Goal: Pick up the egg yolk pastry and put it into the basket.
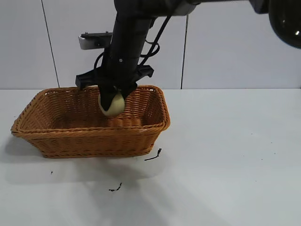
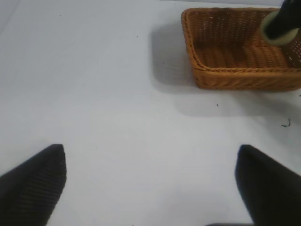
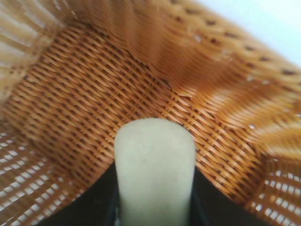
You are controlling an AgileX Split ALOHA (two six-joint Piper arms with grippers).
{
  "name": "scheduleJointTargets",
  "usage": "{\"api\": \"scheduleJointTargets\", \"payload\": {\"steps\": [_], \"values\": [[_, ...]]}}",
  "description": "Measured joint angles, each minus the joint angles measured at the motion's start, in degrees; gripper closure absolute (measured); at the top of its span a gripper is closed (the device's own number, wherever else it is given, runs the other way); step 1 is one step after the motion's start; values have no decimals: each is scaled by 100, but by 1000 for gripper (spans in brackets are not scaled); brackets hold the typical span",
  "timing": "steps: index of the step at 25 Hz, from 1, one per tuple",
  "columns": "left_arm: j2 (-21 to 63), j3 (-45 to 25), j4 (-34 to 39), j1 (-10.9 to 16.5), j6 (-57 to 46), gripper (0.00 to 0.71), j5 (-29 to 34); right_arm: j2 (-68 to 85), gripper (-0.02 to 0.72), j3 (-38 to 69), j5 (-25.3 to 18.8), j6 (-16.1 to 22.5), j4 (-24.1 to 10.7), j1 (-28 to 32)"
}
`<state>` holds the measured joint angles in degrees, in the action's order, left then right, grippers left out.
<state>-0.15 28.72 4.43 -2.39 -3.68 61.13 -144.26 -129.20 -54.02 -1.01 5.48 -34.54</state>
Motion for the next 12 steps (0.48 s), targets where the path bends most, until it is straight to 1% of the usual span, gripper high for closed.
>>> {"api": "scheduleJointTargets", "payload": {"steps": [2,3,5,8,12], "values": [[0,0,0,0,0,14,0,0,216,0,0,-71,18,0],[0,0,0,0,0,14,0,0,127,0,0,-88,18,0],[0,0,0,0,0,14,0,34,55,-61,-26,-96,18,0],[0,0,0,0,0,14,0,176,20,-308,-159,-101,-11,0],[0,0,0,0,0,14,0,449,10,-850,-562,-100,-124,36]]}}
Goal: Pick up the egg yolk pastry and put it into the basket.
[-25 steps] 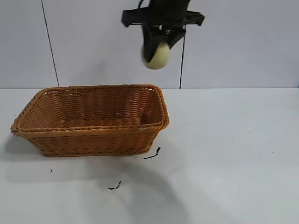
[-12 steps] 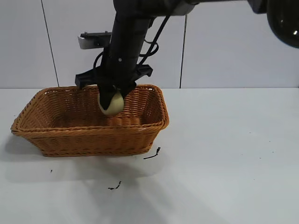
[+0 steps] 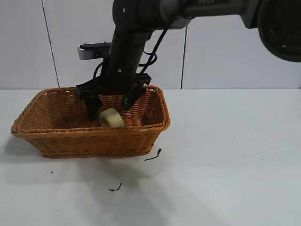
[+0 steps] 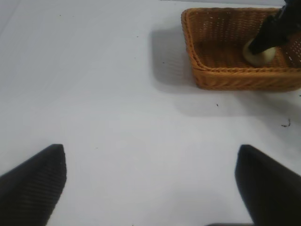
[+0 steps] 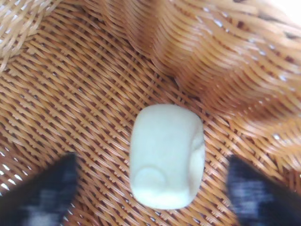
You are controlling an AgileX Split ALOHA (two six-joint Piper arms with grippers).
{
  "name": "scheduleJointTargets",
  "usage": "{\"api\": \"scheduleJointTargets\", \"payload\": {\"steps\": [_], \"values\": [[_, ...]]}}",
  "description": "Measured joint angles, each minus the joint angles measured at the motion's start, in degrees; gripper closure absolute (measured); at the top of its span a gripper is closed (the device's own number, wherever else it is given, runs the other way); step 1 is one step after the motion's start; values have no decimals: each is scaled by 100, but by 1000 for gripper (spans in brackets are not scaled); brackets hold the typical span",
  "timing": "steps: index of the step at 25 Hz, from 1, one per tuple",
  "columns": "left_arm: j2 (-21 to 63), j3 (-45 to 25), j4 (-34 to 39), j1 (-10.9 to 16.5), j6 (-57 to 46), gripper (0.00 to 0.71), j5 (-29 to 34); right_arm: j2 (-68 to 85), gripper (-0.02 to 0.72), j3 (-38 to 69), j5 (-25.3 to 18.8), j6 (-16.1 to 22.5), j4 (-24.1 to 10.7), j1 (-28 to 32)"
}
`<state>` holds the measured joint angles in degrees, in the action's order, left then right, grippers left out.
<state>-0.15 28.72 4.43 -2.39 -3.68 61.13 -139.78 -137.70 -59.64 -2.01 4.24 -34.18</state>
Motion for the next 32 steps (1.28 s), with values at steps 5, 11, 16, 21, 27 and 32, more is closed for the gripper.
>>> {"api": "scheduleJointTargets", "payload": {"steps": [5,11,16,21,27,32], "values": [[0,0,0,0,0,14,0,118,10,-629,-428,-25,-74,443],[0,0,0,0,0,14,0,112,10,-693,-658,-36,-123,1615],[0,0,0,0,0,14,0,112,10,-693,-919,-41,-179,2583],[0,0,0,0,0,14,0,112,10,-693,-975,-41,-179,3161],[0,0,0,0,0,14,0,412,10,-447,-982,-58,-352,3416],[0,0,0,0,0,14,0,1510,10,963,-970,-75,-371,3428]]}}
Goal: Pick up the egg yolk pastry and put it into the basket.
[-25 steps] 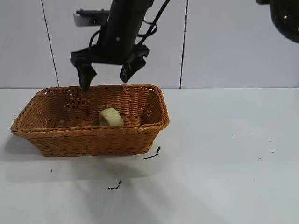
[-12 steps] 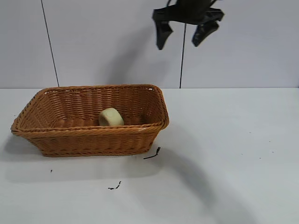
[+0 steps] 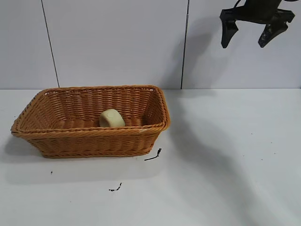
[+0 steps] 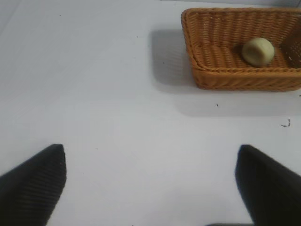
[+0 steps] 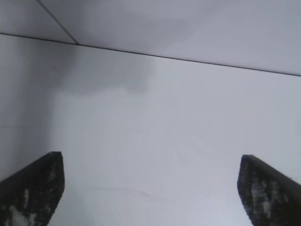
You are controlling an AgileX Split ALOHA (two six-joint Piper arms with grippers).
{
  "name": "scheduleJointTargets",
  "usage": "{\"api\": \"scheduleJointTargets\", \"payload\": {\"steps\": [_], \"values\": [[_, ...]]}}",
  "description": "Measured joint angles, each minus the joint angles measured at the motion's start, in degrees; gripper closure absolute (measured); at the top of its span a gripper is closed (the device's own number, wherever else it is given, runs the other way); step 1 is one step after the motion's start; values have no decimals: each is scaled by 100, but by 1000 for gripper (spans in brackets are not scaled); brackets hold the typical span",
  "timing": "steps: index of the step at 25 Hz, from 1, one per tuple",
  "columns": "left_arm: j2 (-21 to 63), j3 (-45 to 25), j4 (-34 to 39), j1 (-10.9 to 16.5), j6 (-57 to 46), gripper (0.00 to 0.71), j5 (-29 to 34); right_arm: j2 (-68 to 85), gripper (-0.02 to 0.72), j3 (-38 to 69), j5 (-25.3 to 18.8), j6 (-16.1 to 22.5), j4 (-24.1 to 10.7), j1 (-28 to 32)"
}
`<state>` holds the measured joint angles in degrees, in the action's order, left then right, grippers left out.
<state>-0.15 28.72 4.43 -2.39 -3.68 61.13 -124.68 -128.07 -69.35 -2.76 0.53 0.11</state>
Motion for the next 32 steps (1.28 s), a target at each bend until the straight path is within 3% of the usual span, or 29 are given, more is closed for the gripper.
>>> {"api": "scheduleJointTargets", "payload": {"steps": [6,19,27,32], "values": [[0,0,0,0,0,14,0,2033,10,2376,6,-12,184,0],[0,0,0,0,0,14,0,6968,10,6841,7,-260,150,0],[0,0,0,0,0,14,0,9727,10,8841,764,-353,145,0],[0,0,0,0,0,14,0,10964,10,9716,909,-253,151,0]]}}
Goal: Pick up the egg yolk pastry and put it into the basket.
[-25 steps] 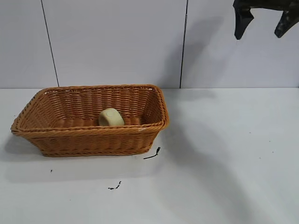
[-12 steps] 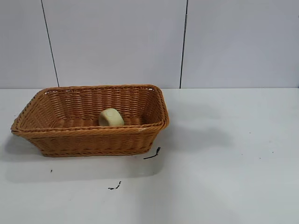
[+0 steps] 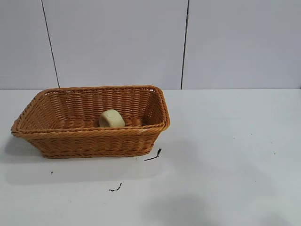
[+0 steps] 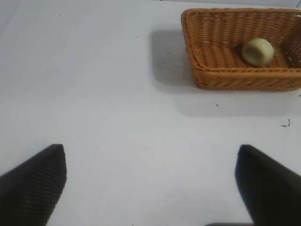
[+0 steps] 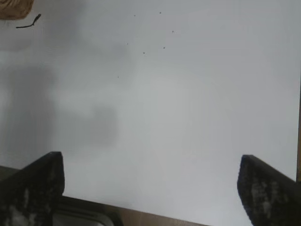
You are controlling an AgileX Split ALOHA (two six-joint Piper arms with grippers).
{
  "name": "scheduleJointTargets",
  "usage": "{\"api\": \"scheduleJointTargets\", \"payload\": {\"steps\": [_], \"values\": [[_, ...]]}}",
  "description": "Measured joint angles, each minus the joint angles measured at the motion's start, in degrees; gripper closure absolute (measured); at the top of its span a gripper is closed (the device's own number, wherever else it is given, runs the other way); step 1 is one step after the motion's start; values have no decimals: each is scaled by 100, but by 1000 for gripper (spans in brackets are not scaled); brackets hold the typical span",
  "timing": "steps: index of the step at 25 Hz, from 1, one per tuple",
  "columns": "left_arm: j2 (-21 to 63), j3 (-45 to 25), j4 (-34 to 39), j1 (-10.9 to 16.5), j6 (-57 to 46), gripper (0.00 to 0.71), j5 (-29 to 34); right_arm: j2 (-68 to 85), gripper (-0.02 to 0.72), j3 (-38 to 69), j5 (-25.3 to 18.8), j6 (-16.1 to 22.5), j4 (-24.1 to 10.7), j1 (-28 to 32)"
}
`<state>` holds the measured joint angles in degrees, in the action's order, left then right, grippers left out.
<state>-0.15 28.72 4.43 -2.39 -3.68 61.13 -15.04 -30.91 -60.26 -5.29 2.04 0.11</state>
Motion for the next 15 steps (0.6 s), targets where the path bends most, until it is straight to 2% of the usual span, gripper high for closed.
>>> {"api": "scheduleJointTargets", "payload": {"steps": [15], "values": [[0,0,0,0,0,14,0,1526,10,231,147,29,64,0]]}}
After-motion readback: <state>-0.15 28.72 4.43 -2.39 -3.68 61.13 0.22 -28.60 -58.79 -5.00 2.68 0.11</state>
